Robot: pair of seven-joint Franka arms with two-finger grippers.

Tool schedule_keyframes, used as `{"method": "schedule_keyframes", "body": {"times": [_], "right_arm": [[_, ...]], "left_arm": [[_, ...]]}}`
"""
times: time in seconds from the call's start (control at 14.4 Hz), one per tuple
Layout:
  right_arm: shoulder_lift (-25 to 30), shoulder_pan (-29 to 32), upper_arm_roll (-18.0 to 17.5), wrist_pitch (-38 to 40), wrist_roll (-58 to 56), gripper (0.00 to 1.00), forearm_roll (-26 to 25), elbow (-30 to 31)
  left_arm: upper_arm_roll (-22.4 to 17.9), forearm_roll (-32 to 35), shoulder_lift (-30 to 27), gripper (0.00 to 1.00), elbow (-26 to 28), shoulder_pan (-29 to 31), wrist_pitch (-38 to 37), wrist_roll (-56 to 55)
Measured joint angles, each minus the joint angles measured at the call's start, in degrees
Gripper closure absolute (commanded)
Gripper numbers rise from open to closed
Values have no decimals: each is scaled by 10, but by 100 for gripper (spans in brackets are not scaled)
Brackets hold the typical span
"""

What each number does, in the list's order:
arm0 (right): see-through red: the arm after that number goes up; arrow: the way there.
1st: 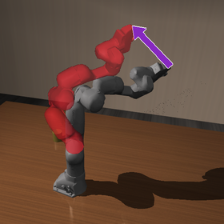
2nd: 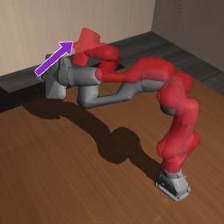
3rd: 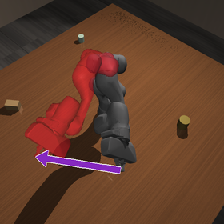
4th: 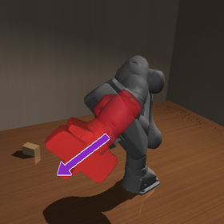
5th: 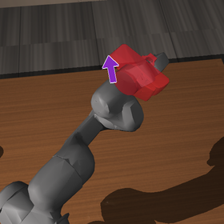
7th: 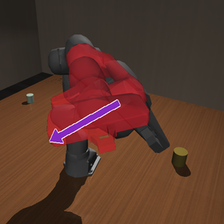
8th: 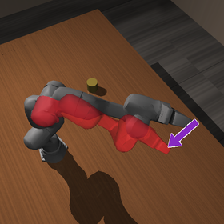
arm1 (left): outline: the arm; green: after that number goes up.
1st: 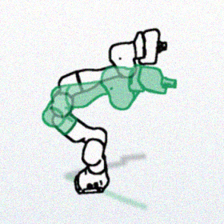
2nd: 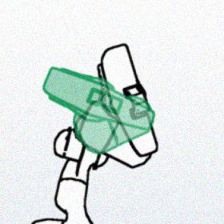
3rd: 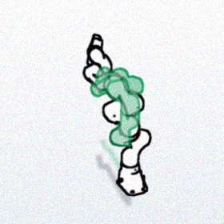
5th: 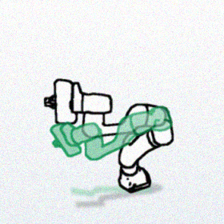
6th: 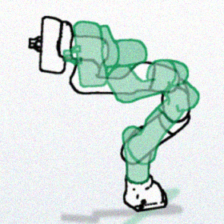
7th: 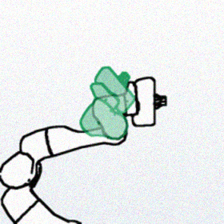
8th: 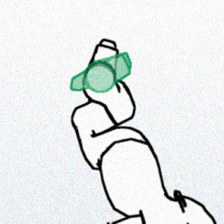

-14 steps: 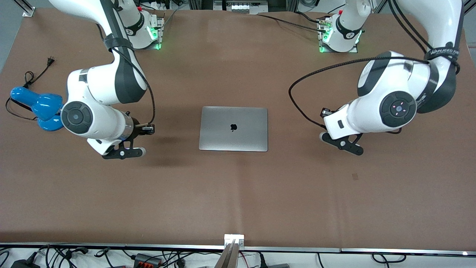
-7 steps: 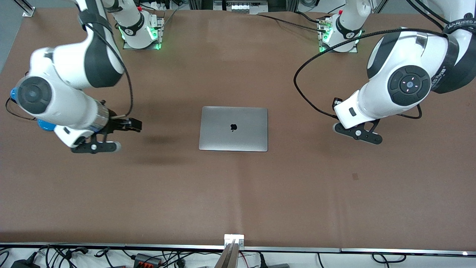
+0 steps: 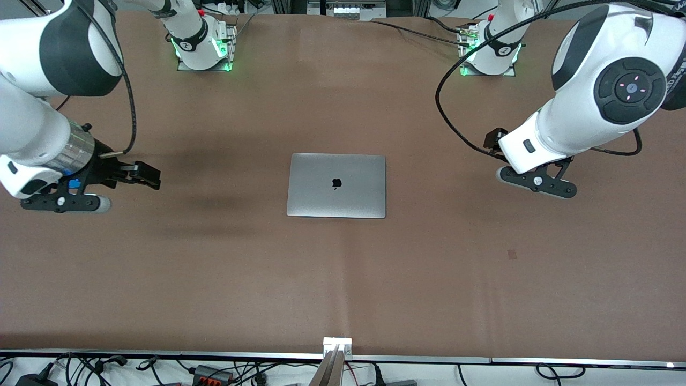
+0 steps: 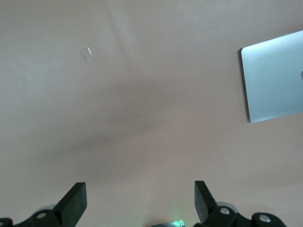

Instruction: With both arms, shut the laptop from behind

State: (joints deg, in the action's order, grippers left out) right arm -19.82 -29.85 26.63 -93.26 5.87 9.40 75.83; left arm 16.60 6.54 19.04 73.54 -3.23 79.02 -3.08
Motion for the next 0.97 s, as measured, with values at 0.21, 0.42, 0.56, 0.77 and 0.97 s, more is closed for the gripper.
{"method": "schedule_keyframes", "body": {"times": [0.21,0.42,0.56,0.77,0.97], "right_arm": [[-1,1,13,0,0,0,0,-3],[-1,4,27,0,0,0,0,-3],[-1,19,26,0,0,0,0,-4],[6,79,-24,-1,0,0,-1,-15],[23,173,-123,-1,0,0,-29,-18]], "left_arm": [[-5,1,0,0,-31,14,-3,-2],[-7,1,0,0,-40,49,-3,-1],[-8,1,0,0,-40,63,-3,-1],[-18,1,-4,0,-41,68,-3,-6],[-68,-27,-37,0,-10,58,-4,-12]]}}
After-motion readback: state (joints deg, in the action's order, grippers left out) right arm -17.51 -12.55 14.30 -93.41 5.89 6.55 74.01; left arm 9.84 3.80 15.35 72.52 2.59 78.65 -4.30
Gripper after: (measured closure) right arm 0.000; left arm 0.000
